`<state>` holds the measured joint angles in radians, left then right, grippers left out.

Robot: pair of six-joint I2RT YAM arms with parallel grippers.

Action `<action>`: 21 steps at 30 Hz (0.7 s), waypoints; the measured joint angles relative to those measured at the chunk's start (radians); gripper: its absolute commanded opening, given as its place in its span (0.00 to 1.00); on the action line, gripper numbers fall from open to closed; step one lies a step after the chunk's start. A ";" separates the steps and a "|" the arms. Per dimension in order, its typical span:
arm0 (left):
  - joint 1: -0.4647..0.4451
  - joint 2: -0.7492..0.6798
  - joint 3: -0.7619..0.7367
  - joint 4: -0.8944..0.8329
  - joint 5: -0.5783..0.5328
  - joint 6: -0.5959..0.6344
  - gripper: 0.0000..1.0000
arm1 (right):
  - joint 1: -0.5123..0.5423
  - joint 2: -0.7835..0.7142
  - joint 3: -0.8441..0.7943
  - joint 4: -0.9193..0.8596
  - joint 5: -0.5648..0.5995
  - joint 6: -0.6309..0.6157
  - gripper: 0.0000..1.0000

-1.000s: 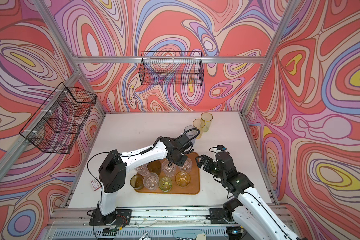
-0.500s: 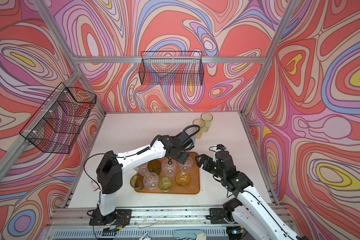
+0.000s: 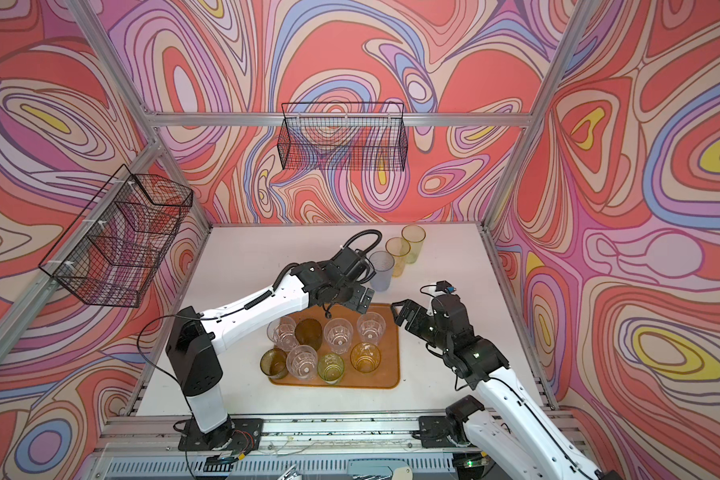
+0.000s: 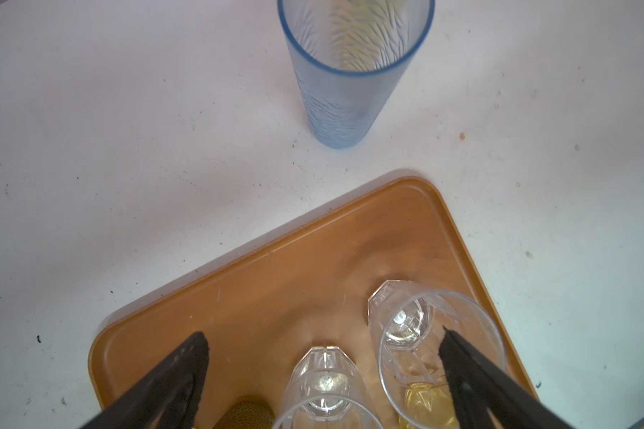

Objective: Place the glasses into the tray
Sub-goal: 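Open the left gripper and move it toward the pale blue glass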

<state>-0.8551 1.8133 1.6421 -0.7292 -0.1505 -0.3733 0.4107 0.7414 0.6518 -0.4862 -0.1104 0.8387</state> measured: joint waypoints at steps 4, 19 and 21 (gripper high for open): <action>0.053 -0.013 0.000 0.035 0.034 -0.012 1.00 | 0.000 -0.005 0.000 0.011 -0.002 0.001 0.98; 0.104 -0.005 0.031 0.107 0.122 -0.097 0.84 | -0.001 -0.187 -0.108 0.004 -0.079 0.064 0.97; 0.108 0.014 0.047 0.124 0.139 -0.115 0.81 | -0.001 -0.212 -0.108 -0.004 -0.081 0.062 0.97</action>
<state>-0.7471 1.8271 1.6894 -0.6056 -0.0113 -0.4881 0.4095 0.5297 0.5434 -0.4904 -0.1917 0.9009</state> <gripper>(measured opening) 0.839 0.973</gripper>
